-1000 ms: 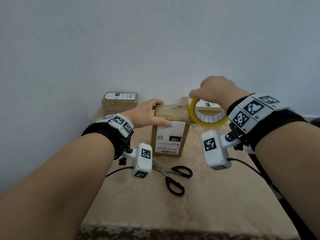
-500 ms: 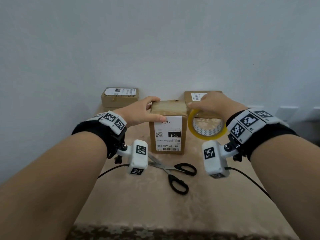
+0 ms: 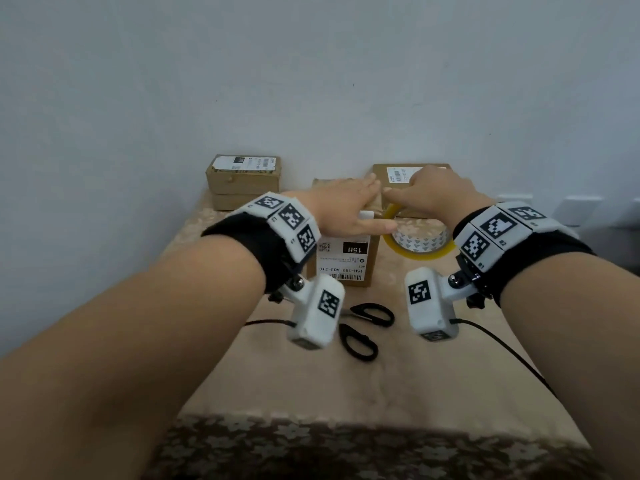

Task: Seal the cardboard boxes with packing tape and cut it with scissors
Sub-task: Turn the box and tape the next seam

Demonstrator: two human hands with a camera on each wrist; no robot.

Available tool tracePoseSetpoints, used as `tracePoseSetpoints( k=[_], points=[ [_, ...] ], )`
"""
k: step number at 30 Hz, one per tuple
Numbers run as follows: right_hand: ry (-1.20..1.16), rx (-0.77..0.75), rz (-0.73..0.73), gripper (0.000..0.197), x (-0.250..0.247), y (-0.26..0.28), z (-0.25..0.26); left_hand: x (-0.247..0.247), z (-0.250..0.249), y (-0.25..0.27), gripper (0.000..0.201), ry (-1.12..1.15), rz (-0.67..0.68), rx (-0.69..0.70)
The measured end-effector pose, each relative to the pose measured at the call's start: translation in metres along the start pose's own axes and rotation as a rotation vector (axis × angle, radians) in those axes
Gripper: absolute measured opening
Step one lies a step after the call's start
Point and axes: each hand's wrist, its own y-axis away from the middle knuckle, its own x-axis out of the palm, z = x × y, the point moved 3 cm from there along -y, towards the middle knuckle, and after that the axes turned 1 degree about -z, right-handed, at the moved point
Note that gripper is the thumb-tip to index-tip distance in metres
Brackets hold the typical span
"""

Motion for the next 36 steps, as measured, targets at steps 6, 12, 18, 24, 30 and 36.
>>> tracePoseSetpoints(
  k=[6,12,18,24,30,36],
  points=[
    [-0.036,-0.054,0.008,0.053,-0.001,0.008,0.012,0.0,0.05,0.02,0.092,-0.01,0.026,-0.2],
    [0.043,-0.097,-0.077,0.044,-0.013,0.017,0.019,-0.006,0.02,-0.013,0.115,-0.089,0.06,-0.154],
    [-0.133,-0.098,-0.217,0.047,-0.037,0.025,0.014,-0.013,0.023,-0.007,0.108,0.21,-0.212,-0.141],
    [-0.518,-0.155,-0.296,0.041,-0.074,0.028,0.025,0.027,0.034,0.013,0.103,0.883,-0.445,-0.189],
    [-0.58,-0.182,-0.101,0.071,-0.024,0.025,0.063,0.068,0.053,0.032,0.09,1.041,-0.335,-0.202],
    [-0.455,-0.227,-0.11,0.053,-0.014,0.018,0.093,0.049,0.063,0.032,0.063,0.889,-0.214,-0.17]
  ],
)
